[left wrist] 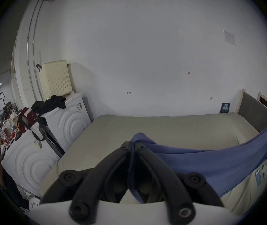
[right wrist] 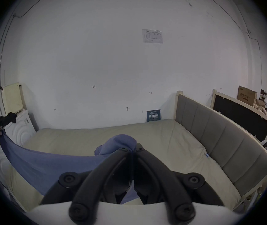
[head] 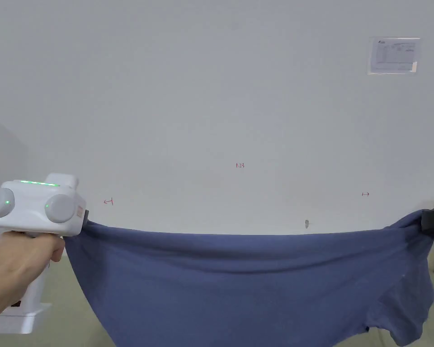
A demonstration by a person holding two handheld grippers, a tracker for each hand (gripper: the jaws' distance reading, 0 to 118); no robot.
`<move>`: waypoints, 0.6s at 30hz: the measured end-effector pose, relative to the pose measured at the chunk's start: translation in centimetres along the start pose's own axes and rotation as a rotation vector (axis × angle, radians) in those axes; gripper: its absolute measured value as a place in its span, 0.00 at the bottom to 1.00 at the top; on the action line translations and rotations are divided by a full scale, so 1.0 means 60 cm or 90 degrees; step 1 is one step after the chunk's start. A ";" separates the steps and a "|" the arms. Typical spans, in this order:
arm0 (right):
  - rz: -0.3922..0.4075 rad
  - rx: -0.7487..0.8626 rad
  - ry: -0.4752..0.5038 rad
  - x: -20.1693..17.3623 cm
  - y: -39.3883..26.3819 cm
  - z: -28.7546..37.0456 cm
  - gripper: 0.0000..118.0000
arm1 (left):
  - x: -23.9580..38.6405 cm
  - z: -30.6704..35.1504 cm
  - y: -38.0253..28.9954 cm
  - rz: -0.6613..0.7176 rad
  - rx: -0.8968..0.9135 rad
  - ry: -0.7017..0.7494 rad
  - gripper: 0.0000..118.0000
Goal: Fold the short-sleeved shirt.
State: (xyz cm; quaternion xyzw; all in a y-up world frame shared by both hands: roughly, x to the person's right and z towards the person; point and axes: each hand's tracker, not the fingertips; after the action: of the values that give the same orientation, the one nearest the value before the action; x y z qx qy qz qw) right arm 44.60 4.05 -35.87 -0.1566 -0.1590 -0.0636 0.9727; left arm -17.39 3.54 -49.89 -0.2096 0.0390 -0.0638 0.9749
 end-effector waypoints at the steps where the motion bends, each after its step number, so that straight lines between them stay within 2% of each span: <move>1: 0.001 0.002 -0.002 -0.002 0.007 -0.012 0.03 | 0.005 -0.013 0.010 -0.011 0.001 0.008 0.01; 11: 0.033 0.010 -0.011 -0.040 0.049 -0.143 0.03 | 0.038 -0.123 0.080 0.009 0.021 0.035 0.01; 18: 0.020 0.011 -0.018 -0.050 0.031 -0.212 0.03 | 0.047 -0.193 0.061 0.030 0.037 0.028 0.01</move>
State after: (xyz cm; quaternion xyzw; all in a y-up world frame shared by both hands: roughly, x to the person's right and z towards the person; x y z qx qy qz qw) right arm 45.76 1.91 -48.84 -0.1519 -0.1711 -0.0446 0.9724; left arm -15.40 1.80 -62.07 -0.1784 0.0636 -0.0470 0.9808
